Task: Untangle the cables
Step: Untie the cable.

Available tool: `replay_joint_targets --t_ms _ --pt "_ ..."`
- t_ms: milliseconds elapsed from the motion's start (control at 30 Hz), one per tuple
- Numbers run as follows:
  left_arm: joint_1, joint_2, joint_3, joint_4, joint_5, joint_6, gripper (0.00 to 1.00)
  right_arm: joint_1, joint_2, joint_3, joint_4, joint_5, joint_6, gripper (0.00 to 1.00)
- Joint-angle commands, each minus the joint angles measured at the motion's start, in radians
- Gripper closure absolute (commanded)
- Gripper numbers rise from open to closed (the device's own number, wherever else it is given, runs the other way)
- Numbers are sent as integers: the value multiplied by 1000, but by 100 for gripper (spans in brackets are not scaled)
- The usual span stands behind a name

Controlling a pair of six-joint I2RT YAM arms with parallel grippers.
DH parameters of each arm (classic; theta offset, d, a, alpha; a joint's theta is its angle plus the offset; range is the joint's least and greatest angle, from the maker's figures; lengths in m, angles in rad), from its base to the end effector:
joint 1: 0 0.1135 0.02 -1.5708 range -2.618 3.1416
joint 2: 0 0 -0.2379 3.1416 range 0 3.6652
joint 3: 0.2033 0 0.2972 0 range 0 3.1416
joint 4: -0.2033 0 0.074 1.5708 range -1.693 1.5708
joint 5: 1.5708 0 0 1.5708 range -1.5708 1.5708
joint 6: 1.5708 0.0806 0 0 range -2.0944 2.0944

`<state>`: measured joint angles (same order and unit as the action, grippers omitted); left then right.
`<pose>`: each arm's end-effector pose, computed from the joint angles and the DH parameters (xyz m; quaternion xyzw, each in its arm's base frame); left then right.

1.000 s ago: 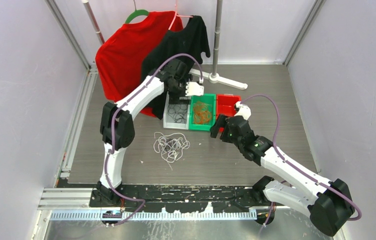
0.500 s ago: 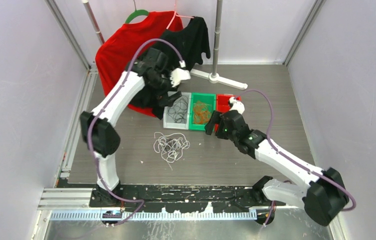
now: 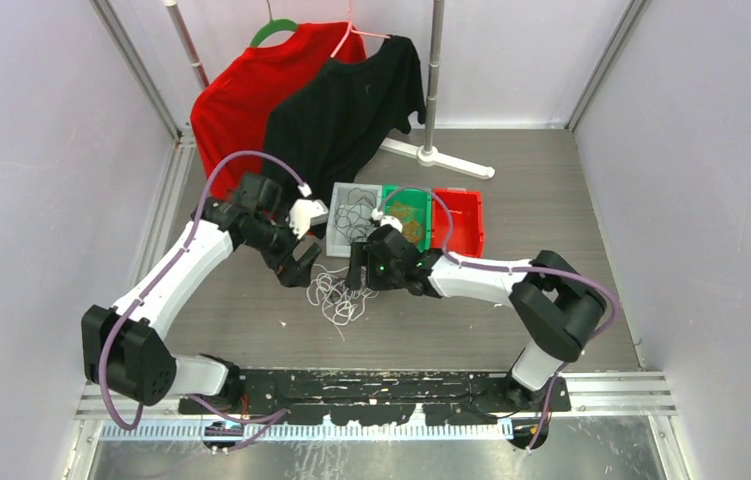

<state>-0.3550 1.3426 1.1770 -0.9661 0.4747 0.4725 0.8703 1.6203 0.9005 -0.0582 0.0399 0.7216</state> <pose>0.2920 -0.1475 0.2246 0.4283 0.8480 -0.2167 0.2248 0.2605 0.3040 0.0959 -0.0608 0.9203 0.2629 0.2832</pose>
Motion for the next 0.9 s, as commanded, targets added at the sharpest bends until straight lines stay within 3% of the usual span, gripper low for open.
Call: replay_joint_targets --t_ms 0,33,133,200,400,667,867 --pt "4 -45 -64 90 54 -30 5 38 41 70 60 -28 32 24" --pt "4 -43 -76 95 54 -23 7 40 53 75 51 -23 37 29" --pt "3 -19 -94 110 48 -4 17 40 43 64 13 23 48 71" --pt "4 1 -94 110 60 6 21 40 -8 31 5 57 47 88" --pt "-3 25 -63 120 139 11 26 41 -193 -38 17 33 -5 99" --pt "-30 21 59 -27 192 121 34 40 -361 -63 45 -95 -83 99" --pt "-69 -7 28 -16 193 138 41 40 -443 -81 51 -177 -117 99"
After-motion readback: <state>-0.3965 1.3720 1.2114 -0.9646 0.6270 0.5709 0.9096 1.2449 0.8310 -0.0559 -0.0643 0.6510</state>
